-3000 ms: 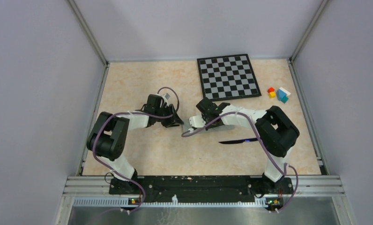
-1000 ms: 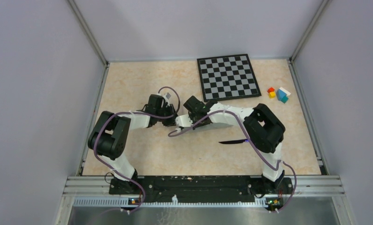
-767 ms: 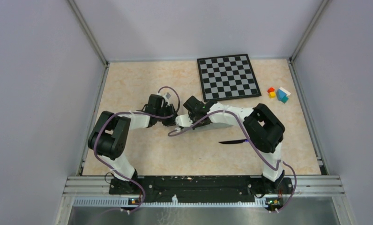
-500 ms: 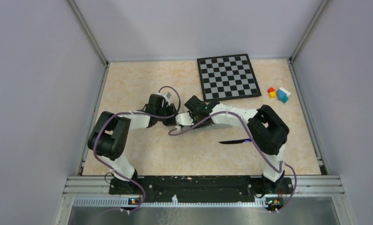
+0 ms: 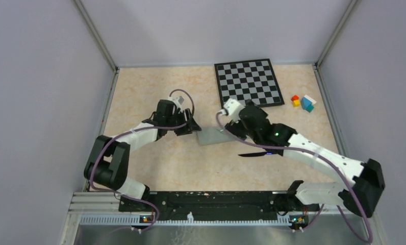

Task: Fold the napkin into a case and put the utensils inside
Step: Insert the spoon into the folded napkin, then pick up the knife from the center of the board.

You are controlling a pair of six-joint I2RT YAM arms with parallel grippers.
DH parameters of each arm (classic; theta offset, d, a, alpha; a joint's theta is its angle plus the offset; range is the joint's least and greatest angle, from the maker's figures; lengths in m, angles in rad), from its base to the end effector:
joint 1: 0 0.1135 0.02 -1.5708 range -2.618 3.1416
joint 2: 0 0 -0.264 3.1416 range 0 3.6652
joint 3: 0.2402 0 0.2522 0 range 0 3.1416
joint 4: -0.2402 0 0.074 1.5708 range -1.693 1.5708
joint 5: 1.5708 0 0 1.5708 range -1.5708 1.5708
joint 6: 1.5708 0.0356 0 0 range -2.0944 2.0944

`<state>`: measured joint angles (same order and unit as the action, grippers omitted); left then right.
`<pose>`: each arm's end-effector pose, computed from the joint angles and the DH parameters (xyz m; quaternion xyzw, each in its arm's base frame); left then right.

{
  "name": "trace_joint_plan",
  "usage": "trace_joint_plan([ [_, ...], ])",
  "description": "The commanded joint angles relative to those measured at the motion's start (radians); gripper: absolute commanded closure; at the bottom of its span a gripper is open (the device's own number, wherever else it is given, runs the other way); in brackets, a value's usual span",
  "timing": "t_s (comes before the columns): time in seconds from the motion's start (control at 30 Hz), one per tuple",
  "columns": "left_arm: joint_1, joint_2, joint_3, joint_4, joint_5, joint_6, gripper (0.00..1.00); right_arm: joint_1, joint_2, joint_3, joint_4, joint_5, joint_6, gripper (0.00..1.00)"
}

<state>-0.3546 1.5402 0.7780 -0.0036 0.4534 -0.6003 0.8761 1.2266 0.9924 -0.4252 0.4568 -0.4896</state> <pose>0.2824 -0.1212 0.1782 -0.0225 0.9006 -0.3591 0.2440 0.1829 0.1950 0.2986 -0.4746 0.7414 -0.1172 0.4597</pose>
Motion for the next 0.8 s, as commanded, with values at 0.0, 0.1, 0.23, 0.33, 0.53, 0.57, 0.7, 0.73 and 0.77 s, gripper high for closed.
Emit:
trace_joint_plan([
  [0.0,-0.003,-0.153,0.02,-0.089,-0.033,0.007,0.33,-0.071,-0.167,-0.066,-0.117,0.144,0.808,0.09],
  [0.1,0.0,-0.229,0.041,-0.166,-0.066,0.018,0.27,-0.116,-0.29,-0.134,-0.22,0.093,1.181,0.04],
  [0.23,0.003,-0.303,0.065,-0.208,-0.057,0.02,0.24,-0.133,-0.332,-0.165,-0.288,0.026,1.532,0.04],
  [0.33,0.003,-0.353,0.071,-0.224,-0.039,0.011,0.23,-0.196,-0.226,-0.016,-0.626,0.049,1.853,0.01],
  [0.53,0.009,-0.429,0.081,-0.246,-0.029,-0.007,0.22,-0.486,-0.215,-0.126,-0.613,-0.27,2.025,0.01],
  [0.57,0.011,-0.435,0.091,-0.26,-0.029,-0.005,0.22,-0.516,-0.213,-0.17,-0.59,-0.311,2.055,0.01],
  [0.7,0.014,-0.468,0.117,-0.3,-0.032,0.02,0.21,-0.568,-0.157,-0.26,-0.504,-0.35,2.115,0.01],
  [0.73,0.015,-0.476,0.118,-0.3,-0.032,0.025,0.21,-0.572,-0.133,-0.274,-0.486,-0.35,2.123,0.01],
  [0.77,0.019,-0.482,0.12,-0.3,-0.034,0.029,0.2,-0.583,-0.103,-0.286,-0.463,-0.364,2.121,0.01],
])
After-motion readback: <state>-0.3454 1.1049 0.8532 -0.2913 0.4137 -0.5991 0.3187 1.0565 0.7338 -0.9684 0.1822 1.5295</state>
